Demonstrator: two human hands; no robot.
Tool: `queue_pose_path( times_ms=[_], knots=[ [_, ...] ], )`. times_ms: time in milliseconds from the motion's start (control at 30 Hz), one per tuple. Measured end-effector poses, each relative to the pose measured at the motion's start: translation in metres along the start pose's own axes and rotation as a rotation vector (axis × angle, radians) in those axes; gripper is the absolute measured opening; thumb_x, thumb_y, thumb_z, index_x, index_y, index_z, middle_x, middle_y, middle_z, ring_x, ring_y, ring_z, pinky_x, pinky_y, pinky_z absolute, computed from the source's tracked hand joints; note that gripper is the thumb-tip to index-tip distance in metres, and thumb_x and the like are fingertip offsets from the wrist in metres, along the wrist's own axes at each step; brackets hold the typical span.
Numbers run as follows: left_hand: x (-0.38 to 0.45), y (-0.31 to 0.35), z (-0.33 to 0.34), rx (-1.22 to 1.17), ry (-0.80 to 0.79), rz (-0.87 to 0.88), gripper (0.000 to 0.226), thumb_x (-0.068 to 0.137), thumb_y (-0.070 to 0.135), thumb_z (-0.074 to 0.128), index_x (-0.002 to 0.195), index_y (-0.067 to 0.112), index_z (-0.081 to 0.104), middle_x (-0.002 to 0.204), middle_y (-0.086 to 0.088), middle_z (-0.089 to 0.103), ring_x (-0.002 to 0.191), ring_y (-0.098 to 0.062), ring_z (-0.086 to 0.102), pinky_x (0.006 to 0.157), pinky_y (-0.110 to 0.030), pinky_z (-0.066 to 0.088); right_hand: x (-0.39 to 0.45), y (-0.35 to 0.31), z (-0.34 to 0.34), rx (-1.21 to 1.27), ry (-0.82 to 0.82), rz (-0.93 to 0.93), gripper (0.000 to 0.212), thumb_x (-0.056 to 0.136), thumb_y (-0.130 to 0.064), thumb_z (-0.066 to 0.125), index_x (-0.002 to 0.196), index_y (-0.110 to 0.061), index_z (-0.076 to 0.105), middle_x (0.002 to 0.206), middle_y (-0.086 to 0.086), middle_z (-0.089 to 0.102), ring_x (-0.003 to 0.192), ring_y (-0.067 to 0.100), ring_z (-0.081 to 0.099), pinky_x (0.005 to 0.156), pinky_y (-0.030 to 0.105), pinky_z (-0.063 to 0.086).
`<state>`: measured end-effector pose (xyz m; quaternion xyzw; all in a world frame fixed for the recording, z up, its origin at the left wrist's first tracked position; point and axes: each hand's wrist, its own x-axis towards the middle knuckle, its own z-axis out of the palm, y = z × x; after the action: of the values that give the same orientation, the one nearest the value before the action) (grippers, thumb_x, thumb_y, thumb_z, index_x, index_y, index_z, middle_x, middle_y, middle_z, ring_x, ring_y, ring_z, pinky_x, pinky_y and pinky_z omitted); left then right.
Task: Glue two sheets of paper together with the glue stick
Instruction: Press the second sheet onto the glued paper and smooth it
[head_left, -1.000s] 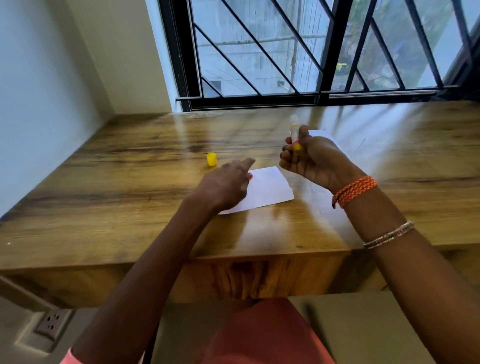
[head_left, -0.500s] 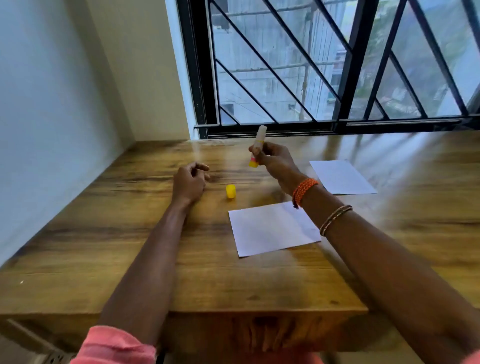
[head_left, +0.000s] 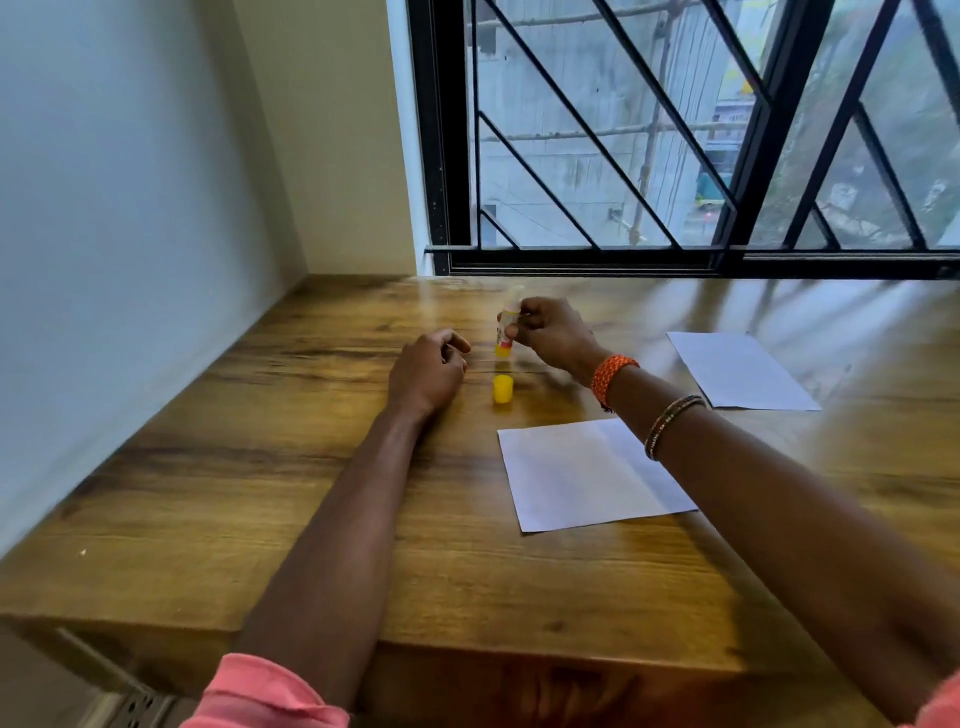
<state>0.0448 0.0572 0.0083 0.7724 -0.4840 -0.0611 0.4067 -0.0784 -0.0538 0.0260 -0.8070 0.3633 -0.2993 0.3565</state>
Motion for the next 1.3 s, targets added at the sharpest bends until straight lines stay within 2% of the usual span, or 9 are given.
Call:
queue_pose_path(
  times_ms=[367, 467, 567, 667, 767, 867, 967, 1133, 1300],
  knots=[
    [0.001, -0.004, 0.0, -0.014, 0.033, 0.024, 0.021, 0.089, 0.011, 0.048, 0.094, 0.016, 0.068, 0.091, -0.005, 0.07, 0.085, -0.019, 0.065, 0.078, -0.04, 0.056, -0.009, -0.007, 0.002, -0.067, -0.078, -0.013, 0.04, 0.085, -0.02, 0.067, 0.122, -0.011, 0.056, 0.107, 0.006, 0.063, 0.107, 0.024, 0.058, 0.099, 0.052, 0.043],
    [-0.002, 0.001, -0.001, -0.05, 0.095, 0.073, 0.021, 0.089, 0.011, 0.047, 0.095, 0.012, 0.068, 0.085, -0.004, 0.066, 0.074, -0.014, 0.06, 0.065, -0.027, 0.051, -0.01, -0.009, -0.003, -0.033, -0.147, 0.035, 0.07, 0.079, -0.022, 0.073, 0.139, -0.011, 0.037, 0.134, 0.012, 0.05, 0.124, 0.027, 0.047, 0.105, 0.047, 0.04],
    [-0.007, 0.008, -0.006, -0.064, 0.211, 0.216, 0.019, 0.089, 0.012, 0.048, 0.092, 0.011, 0.067, 0.075, -0.004, 0.064, 0.059, -0.004, 0.05, 0.053, -0.019, 0.04, -0.016, -0.01, -0.014, -0.008, -0.055, 0.026, 0.083, 0.077, -0.026, 0.076, 0.144, -0.012, 0.028, 0.147, 0.013, 0.035, 0.133, 0.028, 0.037, 0.109, 0.044, 0.035],
    [-0.014, 0.016, -0.007, -0.059, 0.233, 0.386, 0.02, 0.089, 0.021, 0.047, 0.086, 0.015, 0.066, 0.067, -0.005, 0.066, 0.055, -0.015, 0.056, 0.052, -0.03, 0.048, -0.027, -0.005, -0.038, 0.008, 0.129, -0.003, 0.062, 0.081, -0.029, 0.071, 0.134, -0.013, 0.042, 0.136, 0.01, 0.047, 0.117, 0.02, 0.049, 0.096, 0.033, 0.04],
    [-0.027, 0.036, 0.0, -0.088, 0.18, 0.506, 0.023, 0.089, 0.027, 0.045, 0.083, 0.016, 0.065, 0.054, -0.003, 0.06, 0.045, -0.014, 0.052, 0.047, -0.027, 0.043, -0.036, 0.016, -0.074, -0.029, 0.307, 0.025, 0.038, 0.085, -0.032, 0.066, 0.118, -0.016, 0.059, 0.117, 0.004, 0.062, 0.096, 0.015, 0.058, 0.094, 0.04, 0.045],
    [-0.038, 0.061, 0.014, -0.051, 0.075, 0.582, 0.022, 0.087, 0.025, 0.047, 0.083, 0.017, 0.066, 0.052, -0.001, 0.058, 0.043, -0.012, 0.05, 0.048, -0.025, 0.04, -0.044, 0.046, -0.115, -0.053, 0.462, 0.102, 0.022, 0.087, -0.026, 0.062, 0.105, -0.014, 0.068, 0.107, 0.006, 0.069, 0.101, 0.023, 0.064, 0.097, 0.043, 0.044],
    [-0.034, 0.093, 0.035, -0.035, -0.024, 0.564, 0.024, 0.084, 0.028, 0.047, 0.082, 0.02, 0.07, 0.05, 0.015, 0.051, 0.047, -0.002, 0.049, 0.054, -0.023, 0.039, -0.055, 0.084, -0.153, -0.142, 0.58, 0.291, 0.022, 0.089, -0.023, 0.057, 0.106, -0.016, 0.069, 0.115, 0.006, 0.068, 0.114, 0.028, 0.056, 0.098, 0.042, 0.031],
    [-0.02, 0.147, 0.076, -0.119, -0.146, 0.454, 0.026, 0.077, 0.033, 0.045, 0.082, 0.024, 0.069, 0.058, 0.009, 0.059, 0.058, -0.018, 0.059, 0.066, -0.034, 0.054, -0.062, 0.135, -0.181, -0.257, 0.669, 0.468, 0.023, 0.089, -0.017, 0.054, 0.105, -0.012, 0.069, 0.124, 0.019, 0.058, 0.115, 0.039, 0.052, 0.096, 0.043, 0.037],
    [-0.021, 0.156, 0.109, 0.012, -0.156, 0.519, 0.02, 0.085, 0.028, 0.05, 0.091, 0.023, 0.068, 0.079, 0.003, 0.071, 0.072, -0.021, 0.065, 0.07, -0.032, 0.052, -0.049, 0.144, -0.186, -0.327, 0.515, 0.396, 0.021, 0.086, -0.033, 0.061, 0.099, -0.019, 0.07, 0.116, 0.012, 0.063, 0.115, 0.032, 0.052, 0.095, 0.041, 0.032]
  ],
)
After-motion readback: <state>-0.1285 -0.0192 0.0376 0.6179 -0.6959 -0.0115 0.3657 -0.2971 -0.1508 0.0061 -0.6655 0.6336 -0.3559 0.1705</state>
